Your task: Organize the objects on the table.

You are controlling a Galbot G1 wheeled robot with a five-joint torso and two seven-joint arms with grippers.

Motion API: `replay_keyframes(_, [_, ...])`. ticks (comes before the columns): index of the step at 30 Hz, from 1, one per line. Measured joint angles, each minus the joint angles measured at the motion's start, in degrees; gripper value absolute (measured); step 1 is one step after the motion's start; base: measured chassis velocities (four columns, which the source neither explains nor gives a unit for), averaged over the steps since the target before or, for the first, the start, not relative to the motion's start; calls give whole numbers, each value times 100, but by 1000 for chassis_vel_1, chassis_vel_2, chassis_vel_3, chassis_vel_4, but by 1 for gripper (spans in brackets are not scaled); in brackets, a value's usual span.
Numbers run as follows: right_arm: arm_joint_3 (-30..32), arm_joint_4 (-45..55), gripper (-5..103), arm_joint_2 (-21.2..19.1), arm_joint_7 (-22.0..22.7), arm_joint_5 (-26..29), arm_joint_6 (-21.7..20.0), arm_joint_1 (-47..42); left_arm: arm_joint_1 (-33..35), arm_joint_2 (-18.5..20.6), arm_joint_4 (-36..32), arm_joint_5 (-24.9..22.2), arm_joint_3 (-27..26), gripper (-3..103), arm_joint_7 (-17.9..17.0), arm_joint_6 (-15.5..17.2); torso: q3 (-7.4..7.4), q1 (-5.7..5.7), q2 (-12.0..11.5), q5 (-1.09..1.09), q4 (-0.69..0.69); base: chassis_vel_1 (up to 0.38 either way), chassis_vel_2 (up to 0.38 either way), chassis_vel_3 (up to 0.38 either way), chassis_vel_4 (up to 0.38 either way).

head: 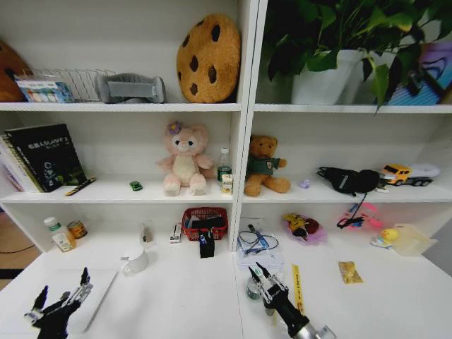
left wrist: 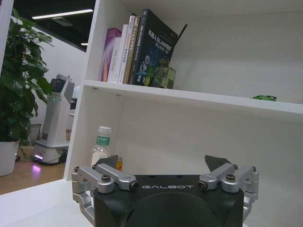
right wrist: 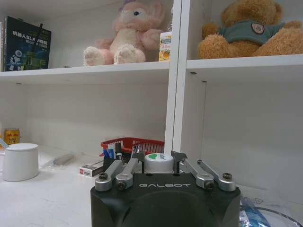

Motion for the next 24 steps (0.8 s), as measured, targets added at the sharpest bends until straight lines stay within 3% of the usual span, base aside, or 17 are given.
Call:
replay_keyframes(5, [433,750,28,-177,77,82,47,-923,-56,-9,57,-43,-25,100,7,-24,0,0,0,-1,0,0,0,0,0])
replay_keyframes(11, [957,1414,28,-157,259,-275,250,-2076,-114,-64,136,-122,2,100,23,-64,-1,0,1,-2,0,0,0,0,0])
replay_keyframes(15, [1174,1686,28,250,509,-959,578,-3134,-150,57,305,-314,-54,100,56,-146,-1,0,0,-1,1,0,0,0,0])
replay_keyframes(24, [1257,1319,28,1062,765,-1770,1345,-4133,-367,259,615,-446,-104,100,70,-169,-1,0,0,0,1,0,0,0,0])
